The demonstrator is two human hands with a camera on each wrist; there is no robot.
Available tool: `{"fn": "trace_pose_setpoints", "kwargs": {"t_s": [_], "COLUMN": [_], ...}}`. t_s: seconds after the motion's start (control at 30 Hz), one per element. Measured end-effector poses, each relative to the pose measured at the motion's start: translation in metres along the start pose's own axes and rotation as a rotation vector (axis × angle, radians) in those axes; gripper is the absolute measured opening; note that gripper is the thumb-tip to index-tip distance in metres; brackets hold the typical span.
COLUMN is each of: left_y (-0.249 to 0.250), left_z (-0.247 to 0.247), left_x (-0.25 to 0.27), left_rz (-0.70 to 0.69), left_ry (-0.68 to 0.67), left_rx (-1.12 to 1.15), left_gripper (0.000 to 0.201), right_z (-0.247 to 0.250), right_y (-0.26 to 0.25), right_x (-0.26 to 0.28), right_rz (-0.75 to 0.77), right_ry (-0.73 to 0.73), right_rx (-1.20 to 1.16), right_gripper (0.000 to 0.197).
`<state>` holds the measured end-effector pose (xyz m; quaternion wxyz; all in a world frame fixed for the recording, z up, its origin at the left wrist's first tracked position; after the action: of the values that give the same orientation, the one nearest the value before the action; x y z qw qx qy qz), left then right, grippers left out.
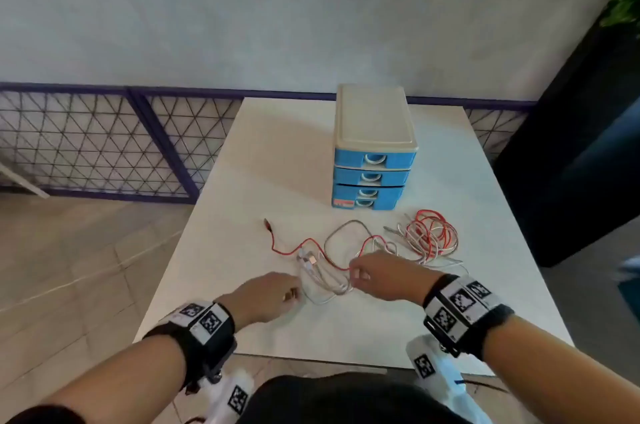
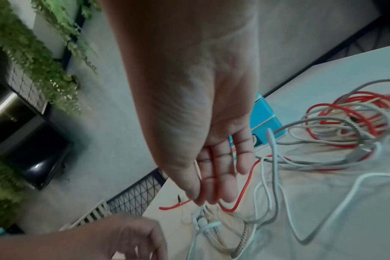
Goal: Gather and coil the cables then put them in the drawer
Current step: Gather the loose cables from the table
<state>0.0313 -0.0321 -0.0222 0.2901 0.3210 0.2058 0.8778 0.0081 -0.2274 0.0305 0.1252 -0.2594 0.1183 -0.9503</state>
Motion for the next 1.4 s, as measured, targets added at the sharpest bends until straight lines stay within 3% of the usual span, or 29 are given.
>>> {"fn": "trace_pose_setpoints", "kwargs": {"t_s": [0.17, 0.27, 0.37, 0.47, 0.57, 0.7, 0.77, 0.83, 0.9, 1.07, 1.17, 1.2, 1.27, 1.33, 1.4], "left_y": [0.006, 0.004, 0.0, -0.008, -0.006, 0.014, 0.018, 0.015, 0.011, 0.008, -0.001, -0.002, -0.002, -0.006, -0.01], "left_z": [0.003, 0.001, 0.006, 0.006, 0.01, 0.031, 0.051, 0.07, 0.086, 0.102, 0.099, 0.096, 0.08, 0.058, 0.044], "left_x": [-0.021, -0.031, -0.041, -0.05, -0.057, -0.062, -0.061, -0.061, -0.062, -0.066, -0.066, -0.067, -0.073, -0.08, -0.084], "left_rz": [-0.011, 0.013, 0.034, 0.051, -0.008, -0.116, -0.078, -0.062, -0.089, -0.043, -0.02, -0.042, -0.098, -0.106, -0.112], "left_ry": [0.021, 0.103, 0.196, 0.145, 0.159, 0.194, 0.174, 0.213, 0.312, 0.528, 0.645, 0.617, 0.429, 0.207, 0.1], "left_rx": [-0.185, -0.14, -0.15, -0.242, -0.323, -0.28, -0.105, 0.17, 0.403, 0.852, 0.719, 0.615, 0.427, 0.198, 0.016], "left_gripper": [0.023, 0.014, 0.026, 0.032, 0.024, 0.03, 0.017, 0.005, 0.018, 0.025, 0.019, 0.013, 0.009, 0.007, 0.013], "right_z": [0.008, 0.01, 0.011, 0.01, 0.013, 0.021, 0.028, 0.032, 0.038, 0.053, 0.061, 0.063, 0.066, 0.07, 0.071], "right_y": [-0.015, -0.013, -0.015, -0.016, -0.021, -0.019, -0.01, -0.006, -0.007, -0.005, 0.008, 0.013, 0.021, 0.025, 0.025], "right_x": [-0.025, -0.037, -0.047, -0.055, -0.061, -0.074, -0.08, -0.084, -0.086, -0.085, -0.088, -0.089, -0.088, -0.085, -0.083], "right_rz": [0.051, 0.011, -0.002, -0.012, -0.008, -0.019, -0.107, -0.13, -0.077, 0.004, -0.096, -0.139, -0.215, -0.262, -0.277], "right_ry": [0.029, 0.045, 0.024, 0.019, 0.013, 0.069, 0.072, 0.005, -0.044, 0.047, 0.179, 0.209, 0.244, 0.225, 0.179], "right_rx": [0.032, 0.068, 0.081, 0.083, 0.061, -0.085, -0.286, -0.387, -0.346, -0.341, -0.349, -0.366, -0.434, -0.583, -0.738], "right_gripper": [0.024, 0.026, 0.029, 0.029, 0.03, 0.028, 0.027, 0.039, 0.051, 0.03, 0.028, 0.026, 0.022, 0.016, 0.01]}}
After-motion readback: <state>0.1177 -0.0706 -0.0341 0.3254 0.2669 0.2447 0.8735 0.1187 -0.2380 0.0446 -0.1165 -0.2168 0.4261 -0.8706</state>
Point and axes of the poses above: each hand's wrist, its own x-axis away from the middle knuckle, its own z-axis out of the back of the hand, y = z × x, the point moved 5 cm from there along -x, towards the middle knuckle, and after that the axes turned 7 degrees about x, right-handed, at the moved point
